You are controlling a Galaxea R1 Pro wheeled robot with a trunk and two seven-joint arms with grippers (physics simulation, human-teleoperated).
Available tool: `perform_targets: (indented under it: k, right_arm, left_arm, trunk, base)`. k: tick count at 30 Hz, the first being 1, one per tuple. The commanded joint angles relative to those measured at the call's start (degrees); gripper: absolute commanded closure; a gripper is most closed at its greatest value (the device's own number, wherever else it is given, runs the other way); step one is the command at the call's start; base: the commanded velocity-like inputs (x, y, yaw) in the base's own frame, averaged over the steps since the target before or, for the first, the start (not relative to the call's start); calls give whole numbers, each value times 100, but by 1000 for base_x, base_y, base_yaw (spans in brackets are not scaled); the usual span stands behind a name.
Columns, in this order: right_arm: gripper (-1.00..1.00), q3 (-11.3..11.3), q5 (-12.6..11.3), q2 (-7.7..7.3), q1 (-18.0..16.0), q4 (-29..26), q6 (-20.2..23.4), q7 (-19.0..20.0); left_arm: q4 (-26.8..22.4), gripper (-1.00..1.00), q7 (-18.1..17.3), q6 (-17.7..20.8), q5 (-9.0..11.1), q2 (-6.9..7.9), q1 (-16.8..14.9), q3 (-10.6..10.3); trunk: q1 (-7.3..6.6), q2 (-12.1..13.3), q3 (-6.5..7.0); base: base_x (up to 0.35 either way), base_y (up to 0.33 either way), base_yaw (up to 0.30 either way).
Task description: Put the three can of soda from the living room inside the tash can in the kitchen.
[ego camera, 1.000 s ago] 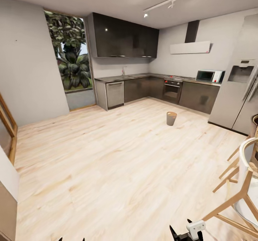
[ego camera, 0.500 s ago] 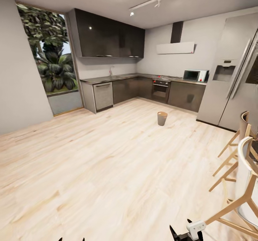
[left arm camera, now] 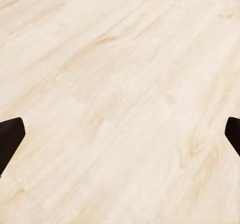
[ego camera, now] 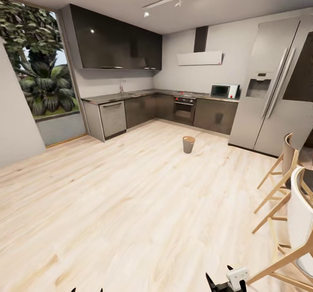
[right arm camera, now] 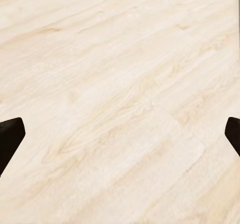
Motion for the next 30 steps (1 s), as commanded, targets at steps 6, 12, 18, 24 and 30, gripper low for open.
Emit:
perform_targets:
  k: [6,12,18,24,30]
  right_arm:
    - [-100,0,0,0,1,0,0,0]
    - [-100,0,-7,0,1,0,0,0]
    - [-100,0,-10,0,2,0,0,0]
    - [-100,-1,-9,-5,0,0,-1,0]
    - [-100,-1,-12,-1,0,0,-5,0]
  left_arm:
    - [-1,-100,0,-1,1,4,0,0]
    - [-6,-100,0,-1,1,1,0,0]
    - [-8,-100,0,-1,3,3,0,-4]
    - [-2,-100,0,0,-1,0,0,-1]
    - [0,-100,0,1,0,3,0,0]
  trunk:
    - [0,0,0]
    - [0,0,0]
    - [0,0,0]
    - [0,0,0]
    - [0,0,0]
  base:
    - [283,199,-171]
    - [283,199,-160]
    - [283,197,-158]
    - [283,190,-151]
    - [283,186,-133]
